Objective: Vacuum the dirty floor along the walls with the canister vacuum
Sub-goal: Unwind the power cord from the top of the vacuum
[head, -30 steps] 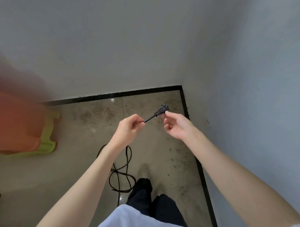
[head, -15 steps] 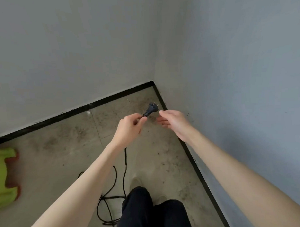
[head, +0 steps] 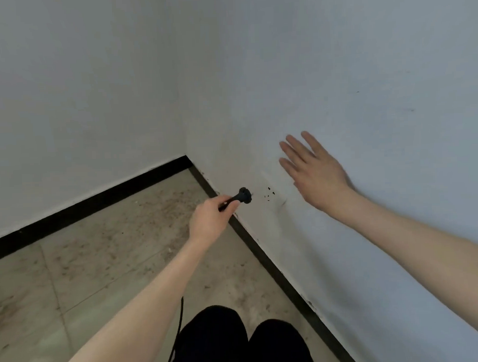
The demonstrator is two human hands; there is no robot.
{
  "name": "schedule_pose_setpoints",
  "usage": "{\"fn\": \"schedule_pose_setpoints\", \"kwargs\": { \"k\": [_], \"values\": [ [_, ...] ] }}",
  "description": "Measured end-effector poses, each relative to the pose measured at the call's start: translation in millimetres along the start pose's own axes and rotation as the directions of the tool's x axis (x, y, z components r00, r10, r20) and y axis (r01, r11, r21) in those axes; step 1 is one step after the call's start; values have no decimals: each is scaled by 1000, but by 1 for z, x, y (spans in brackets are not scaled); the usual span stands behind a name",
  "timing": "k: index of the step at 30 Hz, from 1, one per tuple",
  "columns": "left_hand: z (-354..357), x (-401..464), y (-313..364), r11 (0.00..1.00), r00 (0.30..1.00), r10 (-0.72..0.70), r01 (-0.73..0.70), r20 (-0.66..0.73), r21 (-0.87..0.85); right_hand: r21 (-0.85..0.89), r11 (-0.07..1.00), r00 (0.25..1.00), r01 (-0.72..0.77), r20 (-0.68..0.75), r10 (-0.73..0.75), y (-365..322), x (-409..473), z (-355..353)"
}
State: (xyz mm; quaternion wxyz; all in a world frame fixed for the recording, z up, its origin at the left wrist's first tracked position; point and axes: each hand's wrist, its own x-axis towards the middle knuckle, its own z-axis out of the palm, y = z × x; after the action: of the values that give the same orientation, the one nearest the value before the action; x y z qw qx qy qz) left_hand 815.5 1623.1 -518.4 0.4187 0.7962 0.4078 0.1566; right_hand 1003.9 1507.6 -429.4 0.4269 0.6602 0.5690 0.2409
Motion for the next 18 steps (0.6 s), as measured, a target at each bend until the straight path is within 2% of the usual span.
{"fn": "schedule_pose_setpoints", "kwargs": {
  "k": [1, 3, 9, 14, 18],
  "values": [
    [16, 6, -4, 999, 1000, 17, -17, -20, 28, -104, 995, 1000, 3, 11, -2, -1, 1, 6],
    [45, 17, -11, 998, 998, 50, -48, -44, 38, -190, 982, 1000, -21, -3, 20, -4, 2, 11],
    [92, 35, -17, 986, 990, 110, -120, -88, -112, -241, 970, 995, -43, -93, 21, -3, 2, 15],
    [93, 39, -22, 981, 982, 179, -182, -57, -63, -237, 969, 991, -75, -128, 45, -3, 3, 18],
    [98, 35, -21, 976, 976, 199, -205, -90, -68, -268, 960, 988, -83, -148, 44, -3, 4, 20]
  ]
}}
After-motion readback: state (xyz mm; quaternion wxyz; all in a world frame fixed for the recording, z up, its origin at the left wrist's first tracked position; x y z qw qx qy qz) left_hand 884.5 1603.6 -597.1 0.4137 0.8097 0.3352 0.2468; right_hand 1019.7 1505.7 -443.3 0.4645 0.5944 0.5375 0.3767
